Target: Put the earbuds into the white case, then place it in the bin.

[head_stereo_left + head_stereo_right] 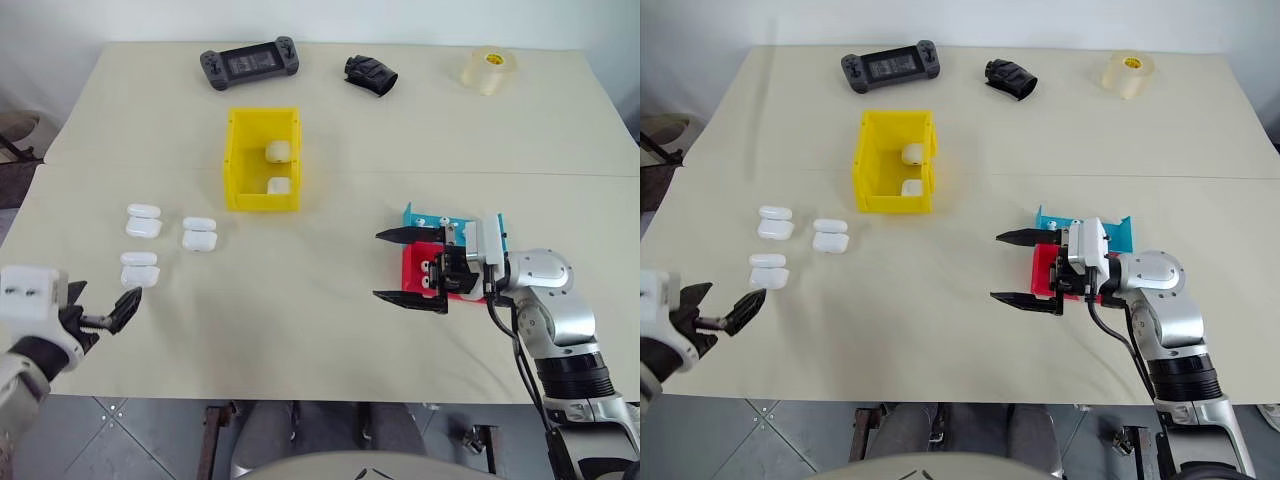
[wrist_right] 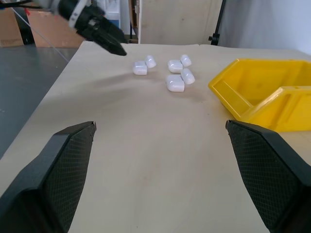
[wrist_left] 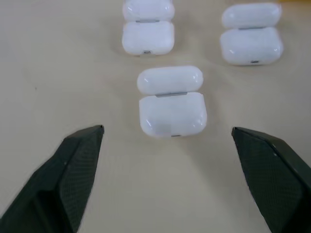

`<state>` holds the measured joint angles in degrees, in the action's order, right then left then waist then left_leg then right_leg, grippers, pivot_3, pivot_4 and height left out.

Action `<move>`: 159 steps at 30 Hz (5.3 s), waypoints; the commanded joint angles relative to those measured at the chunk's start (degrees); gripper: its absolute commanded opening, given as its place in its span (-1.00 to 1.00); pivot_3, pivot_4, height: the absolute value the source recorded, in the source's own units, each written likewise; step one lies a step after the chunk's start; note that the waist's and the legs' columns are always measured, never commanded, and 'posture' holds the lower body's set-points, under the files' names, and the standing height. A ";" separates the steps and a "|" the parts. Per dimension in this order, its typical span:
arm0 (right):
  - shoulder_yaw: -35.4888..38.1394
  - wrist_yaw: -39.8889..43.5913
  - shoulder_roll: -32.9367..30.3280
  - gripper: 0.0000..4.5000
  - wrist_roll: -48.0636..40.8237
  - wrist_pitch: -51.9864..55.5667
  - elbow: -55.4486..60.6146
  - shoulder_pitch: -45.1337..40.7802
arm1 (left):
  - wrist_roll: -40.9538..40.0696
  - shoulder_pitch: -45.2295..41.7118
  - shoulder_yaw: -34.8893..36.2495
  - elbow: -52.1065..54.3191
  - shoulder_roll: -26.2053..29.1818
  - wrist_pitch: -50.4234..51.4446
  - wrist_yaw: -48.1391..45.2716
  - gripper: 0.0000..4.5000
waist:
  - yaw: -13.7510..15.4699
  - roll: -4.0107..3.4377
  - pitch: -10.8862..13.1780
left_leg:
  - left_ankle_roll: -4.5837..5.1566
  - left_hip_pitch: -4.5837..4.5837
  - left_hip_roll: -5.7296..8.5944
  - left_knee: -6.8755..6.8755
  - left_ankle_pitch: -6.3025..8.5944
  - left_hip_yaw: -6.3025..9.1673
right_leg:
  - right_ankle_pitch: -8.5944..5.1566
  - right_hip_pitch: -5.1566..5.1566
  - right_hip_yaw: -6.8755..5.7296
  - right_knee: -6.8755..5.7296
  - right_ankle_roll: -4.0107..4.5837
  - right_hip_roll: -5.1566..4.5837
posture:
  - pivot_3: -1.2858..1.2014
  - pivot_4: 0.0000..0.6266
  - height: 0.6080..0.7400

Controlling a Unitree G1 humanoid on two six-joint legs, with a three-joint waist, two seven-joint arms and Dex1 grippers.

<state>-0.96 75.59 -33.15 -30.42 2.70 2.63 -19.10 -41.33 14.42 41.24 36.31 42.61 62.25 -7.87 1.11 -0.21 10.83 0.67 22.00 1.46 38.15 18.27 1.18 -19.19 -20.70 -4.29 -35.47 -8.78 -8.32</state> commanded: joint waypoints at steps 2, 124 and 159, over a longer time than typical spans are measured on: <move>1.10 0.16 -0.61 1.00 -0.87 -0.01 2.37 0.69 | -1.11 -11.08 0.88 -1.37 3.62 21.61 5.03 0.99 | -0.32 0.00 0.00 | 0.00 0.00 0.01 -0.02 0.00 -0.01 | 0.00 -0.04 0.02 -0.05 0.00 0.01 | 0.03 -0.52 1.00; 18.16 -10.89 -38.85 1.00 3.07 26.87 18.77 23.87 | 10.33 -29.63 -53.02 -32.45 -33.45 -71.78 -64.94 0.24 | 0.63 -0.19 -0.15 | 0.14 -0.53 -0.28 0.08 0.16 -0.63 | 0.01 0.51 0.45 0.77 -0.01 0.27 | 0.03 -0.52 1.00; -11.75 -3.20 -30.94 0.01 27.68 16.91 4.70 -3.46 | 11.09 -30.16 -53.29 -33.56 -31.75 -73.51 -66.67 0.24 | 0.28 -0.19 -0.13 | 0.12 -0.35 -0.24 0.11 0.15 -0.38 | 0.02 0.52 0.00 0.68 -0.03 0.22 | 0.03 -0.52 1.00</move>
<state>-13.11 72.18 -64.45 -3.30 19.81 6.68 -22.62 -29.80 -15.29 -11.94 1.59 11.16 -10.59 -74.67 1.39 -0.40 10.70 0.78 21.65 1.22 38.27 18.42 0.80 -19.17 -20.18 -4.28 -34.79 -8.81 -8.10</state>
